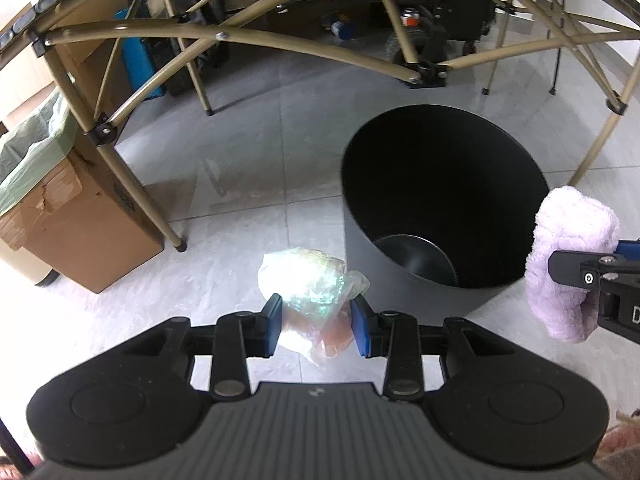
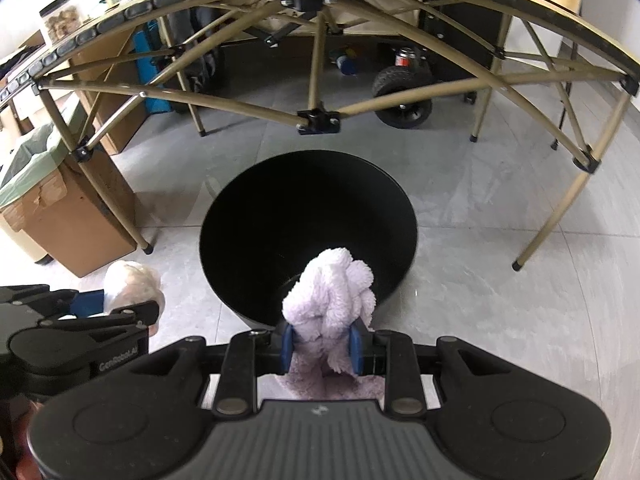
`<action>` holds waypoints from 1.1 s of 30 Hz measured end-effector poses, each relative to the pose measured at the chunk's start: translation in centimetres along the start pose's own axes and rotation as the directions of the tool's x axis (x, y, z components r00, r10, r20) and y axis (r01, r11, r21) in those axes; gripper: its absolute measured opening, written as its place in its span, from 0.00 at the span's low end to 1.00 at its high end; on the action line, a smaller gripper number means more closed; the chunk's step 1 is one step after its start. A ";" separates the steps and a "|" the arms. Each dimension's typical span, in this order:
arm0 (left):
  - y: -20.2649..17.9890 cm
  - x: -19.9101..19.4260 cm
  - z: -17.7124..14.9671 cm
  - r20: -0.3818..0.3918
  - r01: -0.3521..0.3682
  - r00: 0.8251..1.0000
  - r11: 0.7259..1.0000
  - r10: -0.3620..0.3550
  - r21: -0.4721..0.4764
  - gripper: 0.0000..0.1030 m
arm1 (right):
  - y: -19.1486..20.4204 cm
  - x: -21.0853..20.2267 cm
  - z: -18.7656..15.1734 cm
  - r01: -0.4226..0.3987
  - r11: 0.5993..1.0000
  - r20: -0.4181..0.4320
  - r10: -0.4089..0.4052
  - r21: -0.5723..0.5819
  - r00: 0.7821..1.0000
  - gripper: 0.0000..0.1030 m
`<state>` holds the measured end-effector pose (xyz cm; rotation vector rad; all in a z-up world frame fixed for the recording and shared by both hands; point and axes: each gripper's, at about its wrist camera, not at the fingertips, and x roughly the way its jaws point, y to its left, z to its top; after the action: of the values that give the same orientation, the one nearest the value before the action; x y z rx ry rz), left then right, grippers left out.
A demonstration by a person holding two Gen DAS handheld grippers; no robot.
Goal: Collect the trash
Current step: 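Lower the lavender towel into the black bin and open the right gripper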
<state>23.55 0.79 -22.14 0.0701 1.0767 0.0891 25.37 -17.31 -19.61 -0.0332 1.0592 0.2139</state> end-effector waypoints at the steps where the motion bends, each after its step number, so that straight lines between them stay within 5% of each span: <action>1: 0.1 0.1 0.1 -0.004 -0.005 1.000 1.000 0.005 -0.005 0.35 | 0.2 0.2 0.2 -0.002 1.000 -0.002 0.002 -0.004 1.000 0.25; 33: 4.2 2.7 4.1 -0.045 -0.115 0.993 0.981 0.109 -0.155 0.35 | 3.0 8.6 7.8 -0.029 0.999 -0.105 0.027 -0.013 0.994 0.27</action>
<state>28.29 5.15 -22.13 -0.0138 1.0986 0.2773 35.55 -11.96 -22.97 -0.0431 1.1632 0.2476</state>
